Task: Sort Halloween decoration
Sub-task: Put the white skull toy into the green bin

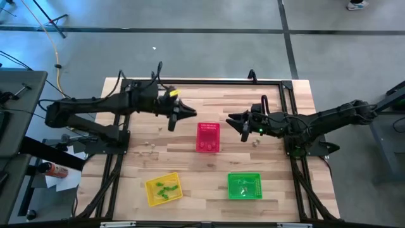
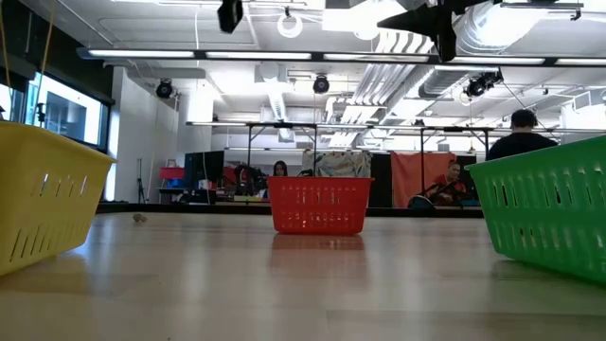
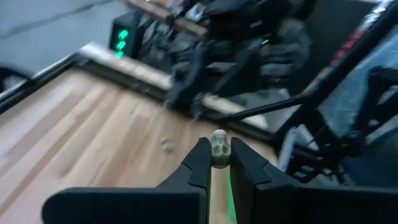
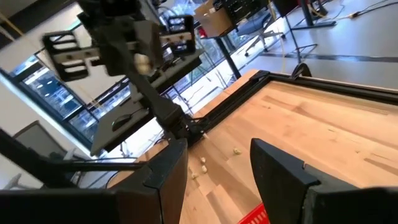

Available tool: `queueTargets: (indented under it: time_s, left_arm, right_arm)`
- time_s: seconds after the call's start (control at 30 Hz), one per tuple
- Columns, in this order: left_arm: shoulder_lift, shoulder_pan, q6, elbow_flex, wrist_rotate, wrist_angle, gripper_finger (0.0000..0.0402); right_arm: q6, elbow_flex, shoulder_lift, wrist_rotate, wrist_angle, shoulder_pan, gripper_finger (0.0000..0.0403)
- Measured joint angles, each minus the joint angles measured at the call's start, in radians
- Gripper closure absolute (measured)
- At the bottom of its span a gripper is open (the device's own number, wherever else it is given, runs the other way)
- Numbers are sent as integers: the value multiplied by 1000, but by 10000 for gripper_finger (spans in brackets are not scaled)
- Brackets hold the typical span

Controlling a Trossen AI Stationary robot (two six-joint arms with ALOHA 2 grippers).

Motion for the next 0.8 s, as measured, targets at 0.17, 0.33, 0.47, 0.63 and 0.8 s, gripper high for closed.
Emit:
queueTargets:
  time_s: [0.17, 0.33, 0.47, 0.63, 0.8]
  left_arm:
    - [44, -115, -51, -32, -115, 141, 387]
    - [104, -175, -136, -108, -148, 339, 387]
    - [152, -193, -168, -129, -151, 443, 387]
    - [179, -201, -167, -129, -151, 505, 387]
    - [181, -201, -156, -129, -140, 499, 387]
  right_arm:
    - [-47, 0, 0, -31, 1, -6, 233]
    - [-103, 0, 0, -41, 8, -5, 233]
    - [-106, 0, 0, -51, 7, -5, 233]
    - [-129, 0, 0, -51, 0, -5, 233]
    - [-132, 0, -31, -51, 12, -5, 233]
